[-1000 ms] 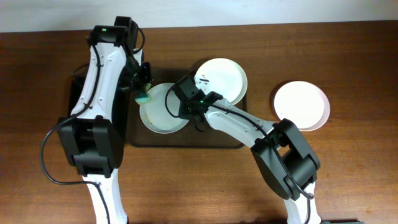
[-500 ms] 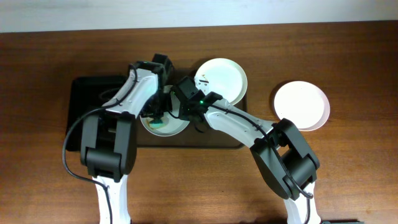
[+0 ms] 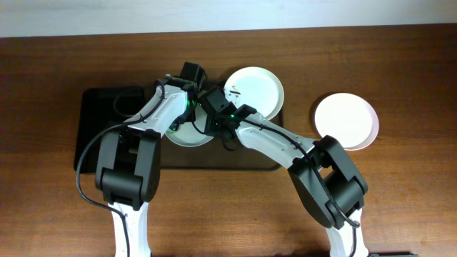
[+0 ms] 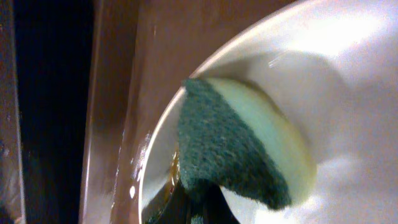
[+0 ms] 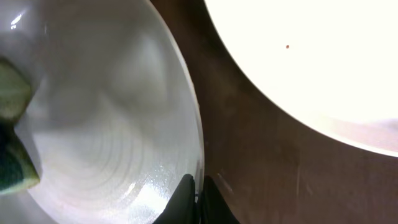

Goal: Clean dirty plates on tray and stack at the side

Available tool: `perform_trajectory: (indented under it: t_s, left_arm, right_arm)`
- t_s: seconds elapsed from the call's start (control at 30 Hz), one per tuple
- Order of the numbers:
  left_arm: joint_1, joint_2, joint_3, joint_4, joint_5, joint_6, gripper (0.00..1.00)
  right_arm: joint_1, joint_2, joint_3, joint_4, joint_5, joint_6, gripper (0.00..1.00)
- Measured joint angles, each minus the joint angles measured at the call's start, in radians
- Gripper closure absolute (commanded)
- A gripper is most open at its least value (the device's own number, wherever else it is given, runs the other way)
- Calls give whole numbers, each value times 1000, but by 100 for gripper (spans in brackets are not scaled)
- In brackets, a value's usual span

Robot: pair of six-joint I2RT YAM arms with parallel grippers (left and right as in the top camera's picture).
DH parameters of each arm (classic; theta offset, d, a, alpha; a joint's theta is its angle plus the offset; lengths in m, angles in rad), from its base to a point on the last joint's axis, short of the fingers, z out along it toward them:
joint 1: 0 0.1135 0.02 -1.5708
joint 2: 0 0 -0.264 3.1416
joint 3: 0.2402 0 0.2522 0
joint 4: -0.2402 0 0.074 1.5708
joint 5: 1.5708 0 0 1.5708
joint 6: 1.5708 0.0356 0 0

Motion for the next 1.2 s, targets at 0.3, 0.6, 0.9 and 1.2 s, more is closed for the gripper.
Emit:
perform_trajectory:
  t_s: [0.3, 0.6, 0.9, 1.2]
  left_arm:
    - [-1, 7, 242, -42, -142, -14, 99]
    - [105, -51, 434, -431, 218, 27, 99]
    - [129, -51, 434, -406, 248, 27, 99]
    - [130, -51, 434, -406, 253, 28, 99]
  right_arm:
    - [-3, 0, 0, -17, -5, -7, 96]
    - [-8, -311, 7, -260, 40, -256, 96]
    - [152, -490, 23, -315, 1017, -424, 96]
    - [233, -489, 16, -18, 1200, -851, 96]
